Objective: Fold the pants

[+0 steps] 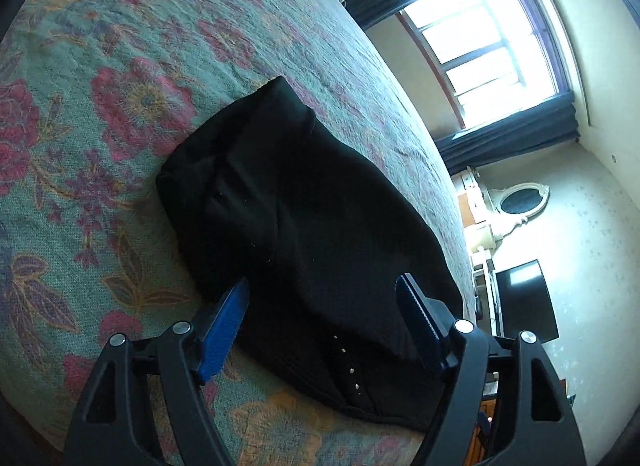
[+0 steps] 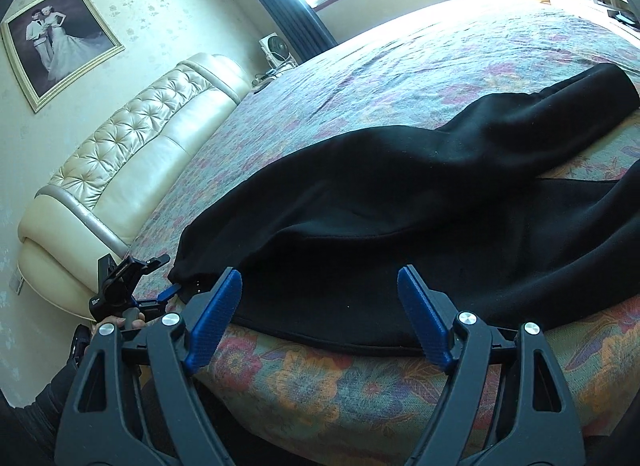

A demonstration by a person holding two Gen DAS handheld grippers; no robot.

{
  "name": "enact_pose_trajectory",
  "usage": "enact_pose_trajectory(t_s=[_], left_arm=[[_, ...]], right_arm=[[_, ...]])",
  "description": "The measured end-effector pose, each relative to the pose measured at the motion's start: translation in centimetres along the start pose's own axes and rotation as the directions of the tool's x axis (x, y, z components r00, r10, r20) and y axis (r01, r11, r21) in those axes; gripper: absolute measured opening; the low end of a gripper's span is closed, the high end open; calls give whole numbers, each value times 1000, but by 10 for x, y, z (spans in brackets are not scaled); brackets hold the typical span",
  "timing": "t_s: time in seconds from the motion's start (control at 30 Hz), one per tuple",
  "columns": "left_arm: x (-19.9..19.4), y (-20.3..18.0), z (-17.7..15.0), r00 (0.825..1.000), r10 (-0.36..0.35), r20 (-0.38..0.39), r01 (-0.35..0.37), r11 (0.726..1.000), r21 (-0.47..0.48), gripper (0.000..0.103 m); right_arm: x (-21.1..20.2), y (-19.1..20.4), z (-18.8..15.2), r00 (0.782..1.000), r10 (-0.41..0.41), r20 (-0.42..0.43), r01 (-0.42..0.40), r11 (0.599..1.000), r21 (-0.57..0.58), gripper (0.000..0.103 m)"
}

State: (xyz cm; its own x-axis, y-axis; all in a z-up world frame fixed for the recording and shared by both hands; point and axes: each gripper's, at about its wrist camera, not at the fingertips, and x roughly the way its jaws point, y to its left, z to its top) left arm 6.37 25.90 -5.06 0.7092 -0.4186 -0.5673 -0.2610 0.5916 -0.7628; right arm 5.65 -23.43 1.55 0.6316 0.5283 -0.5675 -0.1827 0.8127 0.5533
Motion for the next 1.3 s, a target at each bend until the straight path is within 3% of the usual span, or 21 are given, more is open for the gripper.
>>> enact_pose_trajectory(t_s=[0.17, 0.27, 0.33, 0.47, 0.63, 0.8, 0.93, 1.0, 1.03, 1.07, 1.17, 1.3], left_arm=[[12, -3, 6, 999, 22, 34, -21, 1000, -19, 71], [16, -4, 9, 997, 57, 45, -57, 998, -10, 23], [11, 8, 10, 997, 40, 63, -37, 998, -43, 10], [10, 16, 12, 998, 9, 70, -5, 998, -69, 10], [16, 24, 13, 998, 13, 58, -7, 995, -103, 10], [20, 22, 15, 998, 33, 54, -27, 994, -105, 14], [27, 8, 19, 998, 27, 52, -23, 998, -61, 31], [28, 8, 16, 998, 33, 61, -30, 998, -52, 31], [29, 6, 16, 997, 33, 63, -31, 999, -39, 28], [29, 4, 16, 997, 42, 70, -41, 999, -21, 11], [32, 5, 17, 998, 25, 65, -24, 1000, -16, 9], [23, 5, 19, 996, -9, 91, 10, 1000, -15, 8]], right_arm=[[9, -11, -4, 1000, 14, -22, -13, 998, 58, 81], [21, -33, -1, 998, 51, -32, -45, 983, 176, 81], [31, -54, 1, 995, 96, -24, -84, 945, 316, 81], [61, -84, -2, 982, 189, 6, -162, 824, 542, 81], [85, -83, 5, 983, 168, 70, -177, 801, 571, 81], [97, -75, 10, 998, 57, 5, -49, 806, 590, 80], [109, -72, 12, 1000, -1, -10, 7, 789, 615, 80], [112, -74, 15, 999, -41, -8, 38, 789, 613, 64], [113, -80, 17, 998, -61, -16, 58, 789, 612, 41], [116, -84, 16, 997, -67, -25, 68, 784, 617, 15], [122, -102, 5, 1000, -12, -16, 20, 740, 672, 8], [106, -89, 7, 1000, -12, 29, -9, 782, 623, 8]])
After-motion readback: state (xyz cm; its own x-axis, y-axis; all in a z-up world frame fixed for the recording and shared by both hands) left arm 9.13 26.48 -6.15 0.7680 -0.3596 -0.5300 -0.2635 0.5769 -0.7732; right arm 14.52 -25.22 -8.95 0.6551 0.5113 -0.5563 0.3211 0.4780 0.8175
